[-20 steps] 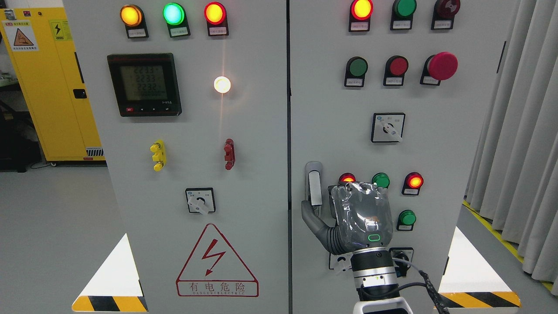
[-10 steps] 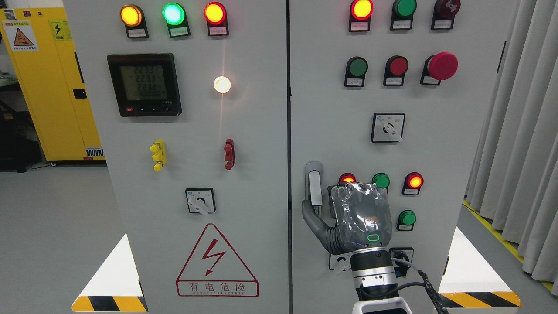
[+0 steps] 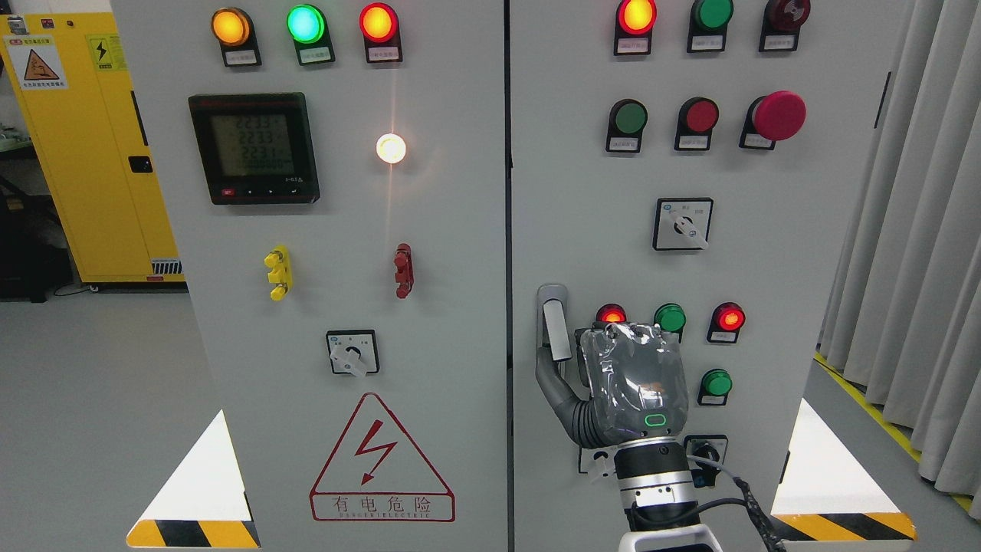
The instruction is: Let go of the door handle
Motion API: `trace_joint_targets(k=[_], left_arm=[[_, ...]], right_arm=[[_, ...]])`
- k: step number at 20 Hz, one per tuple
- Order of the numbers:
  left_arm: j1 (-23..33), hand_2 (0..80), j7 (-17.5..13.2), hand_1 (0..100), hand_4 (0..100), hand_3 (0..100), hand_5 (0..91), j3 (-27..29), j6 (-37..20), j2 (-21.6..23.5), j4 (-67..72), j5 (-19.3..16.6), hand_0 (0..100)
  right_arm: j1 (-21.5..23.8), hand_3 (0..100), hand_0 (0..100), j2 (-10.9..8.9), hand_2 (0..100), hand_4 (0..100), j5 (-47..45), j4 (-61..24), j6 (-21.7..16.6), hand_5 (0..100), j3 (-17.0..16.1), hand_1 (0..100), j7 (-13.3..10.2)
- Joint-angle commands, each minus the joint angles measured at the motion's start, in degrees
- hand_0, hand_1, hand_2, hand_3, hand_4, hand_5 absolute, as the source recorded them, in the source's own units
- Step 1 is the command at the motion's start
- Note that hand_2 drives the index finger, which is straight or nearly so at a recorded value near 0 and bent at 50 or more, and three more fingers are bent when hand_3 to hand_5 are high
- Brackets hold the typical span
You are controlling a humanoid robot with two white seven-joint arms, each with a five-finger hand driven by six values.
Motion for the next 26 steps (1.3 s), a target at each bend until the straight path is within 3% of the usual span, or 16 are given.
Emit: trace_joint_targets(k=[1, 8, 26], left_arm=[[0.00, 0.0, -0.02, 56, 0, 0, 0.0, 0.00, 0.02, 0.00, -0.70, 0.01, 12], [0.00, 0.0, -0.02, 56, 0, 0, 0.0, 0.00, 0.02, 0.00, -0.70, 0.01, 12], [0.00, 0.0, -0.02, 56, 0, 0, 0.0, 0.00, 0.02, 0.00, -0.70, 0.01, 12]], right_arm=[[0.60, 100, 63, 0.05, 98, 100, 0.06, -0.80, 0.00, 96, -0.04, 33, -0.09], [0.60, 100, 65, 0.05, 97, 100, 0.06, -0.89, 0.09, 96, -0.12, 35, -0.09], [1.21, 100, 53, 0.13, 97, 100, 0.15, -1.51, 0.26, 96, -0.48, 35, -0.44]])
